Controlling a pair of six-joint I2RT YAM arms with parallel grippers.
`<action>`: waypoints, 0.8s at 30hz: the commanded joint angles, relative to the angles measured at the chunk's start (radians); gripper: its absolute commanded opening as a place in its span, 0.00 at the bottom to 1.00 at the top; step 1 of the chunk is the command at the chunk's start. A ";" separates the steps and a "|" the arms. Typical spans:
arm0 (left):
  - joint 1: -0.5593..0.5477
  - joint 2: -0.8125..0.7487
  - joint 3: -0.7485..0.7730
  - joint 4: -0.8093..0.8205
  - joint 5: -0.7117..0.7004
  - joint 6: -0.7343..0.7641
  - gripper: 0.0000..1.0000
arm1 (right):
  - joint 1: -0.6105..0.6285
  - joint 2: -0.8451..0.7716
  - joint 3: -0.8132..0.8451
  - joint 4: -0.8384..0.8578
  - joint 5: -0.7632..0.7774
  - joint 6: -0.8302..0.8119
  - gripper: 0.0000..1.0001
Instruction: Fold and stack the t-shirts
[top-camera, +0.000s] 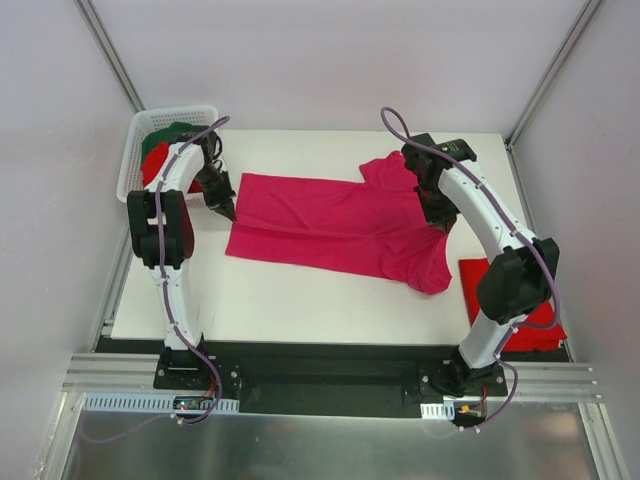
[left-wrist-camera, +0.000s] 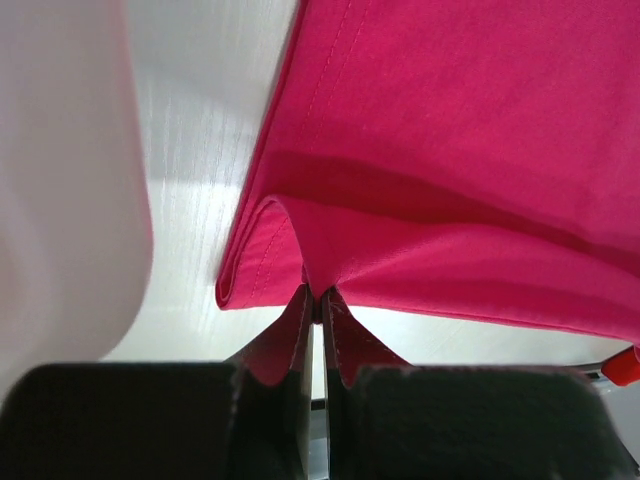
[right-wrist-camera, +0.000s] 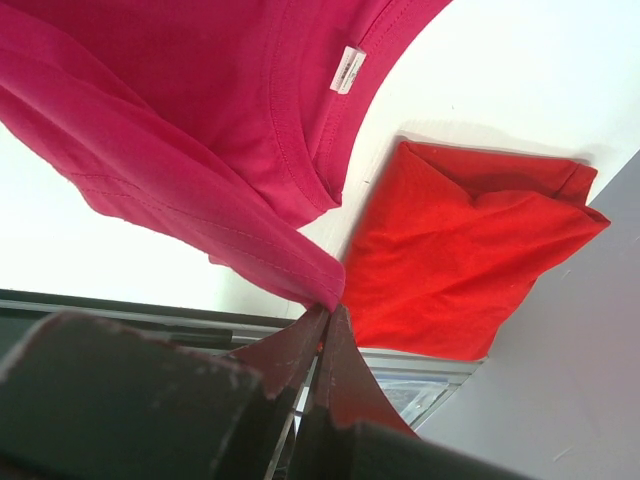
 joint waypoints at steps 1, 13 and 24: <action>-0.003 0.017 0.052 -0.036 -0.017 0.019 0.00 | -0.006 0.017 0.025 -0.096 0.024 -0.009 0.01; -0.003 0.057 0.093 -0.052 -0.021 0.022 0.00 | -0.006 0.074 0.057 -0.093 0.019 -0.012 0.01; -0.003 0.085 0.119 -0.060 -0.020 0.023 0.00 | -0.006 0.113 0.057 -0.069 0.016 -0.012 0.01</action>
